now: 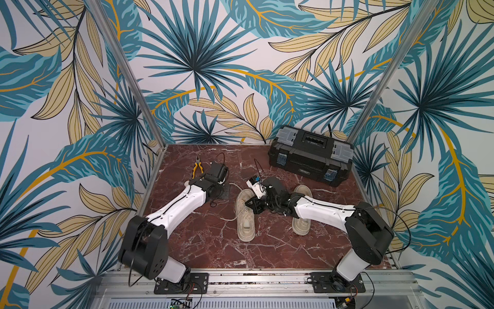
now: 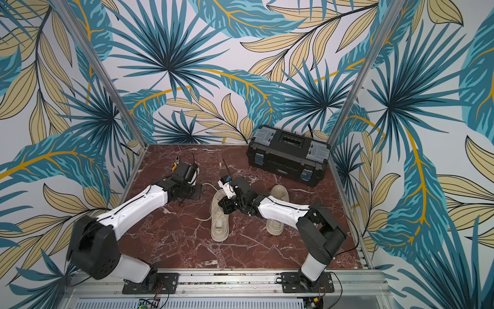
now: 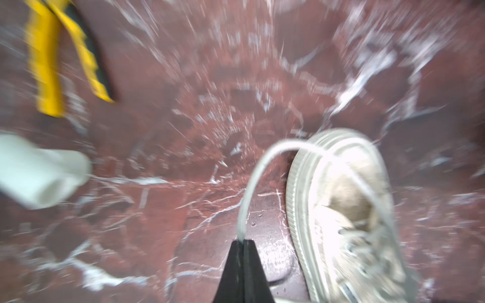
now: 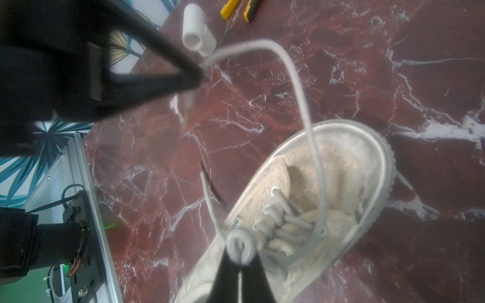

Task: Tie the shoes
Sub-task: Wrap the shoelace around the shoelace.

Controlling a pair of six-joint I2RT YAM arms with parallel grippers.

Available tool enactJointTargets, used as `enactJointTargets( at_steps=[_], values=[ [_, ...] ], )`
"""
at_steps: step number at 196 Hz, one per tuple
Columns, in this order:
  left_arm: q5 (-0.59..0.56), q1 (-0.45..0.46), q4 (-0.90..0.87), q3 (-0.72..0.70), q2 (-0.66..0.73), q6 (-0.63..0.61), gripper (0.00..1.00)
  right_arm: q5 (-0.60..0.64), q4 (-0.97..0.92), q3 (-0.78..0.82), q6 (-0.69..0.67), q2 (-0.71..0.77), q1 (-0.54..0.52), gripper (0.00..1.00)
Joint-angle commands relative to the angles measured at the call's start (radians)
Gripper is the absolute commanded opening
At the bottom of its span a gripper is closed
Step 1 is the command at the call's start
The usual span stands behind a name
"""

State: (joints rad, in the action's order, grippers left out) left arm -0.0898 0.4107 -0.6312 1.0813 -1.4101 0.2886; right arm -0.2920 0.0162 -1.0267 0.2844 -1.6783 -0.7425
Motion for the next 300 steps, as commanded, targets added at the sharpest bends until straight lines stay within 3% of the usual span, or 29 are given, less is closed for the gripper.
enactJointTargets(
  at_steps=[1,60,120,197,231,257,280,300],
  values=[
    [-0.027,0.001,-0.076,-0.065,0.138,0.007,0.00,0.027,-0.049,-0.022,0.000,0.020,-0.005,0.00],
    [0.089,0.088,-0.177,-0.115,0.461,0.016,0.00,0.047,-0.073,-0.027,0.028,0.019,0.009,0.00],
    [0.190,0.235,-0.147,-0.178,0.563,0.090,0.00,0.044,-0.078,-0.024,0.043,0.025,0.016,0.00],
    [0.225,0.538,0.102,-0.164,0.388,0.076,0.00,-0.062,-0.034,-0.032,0.061,-0.006,0.052,0.00],
    [0.261,0.627,0.162,-0.106,0.218,0.038,0.00,-0.085,-0.030,-0.036,0.059,-0.014,0.068,0.00],
    [0.290,0.646,0.233,-0.089,0.128,0.035,0.01,-0.096,-0.033,-0.036,0.056,-0.015,0.077,0.00],
    [0.312,0.647,0.277,-0.075,0.089,0.032,0.11,-0.101,-0.032,-0.034,0.053,-0.015,0.079,0.00],
    [0.318,0.647,0.279,-0.055,0.083,0.023,0.28,-0.105,-0.026,-0.032,0.051,-0.018,0.079,0.00]
  ],
)
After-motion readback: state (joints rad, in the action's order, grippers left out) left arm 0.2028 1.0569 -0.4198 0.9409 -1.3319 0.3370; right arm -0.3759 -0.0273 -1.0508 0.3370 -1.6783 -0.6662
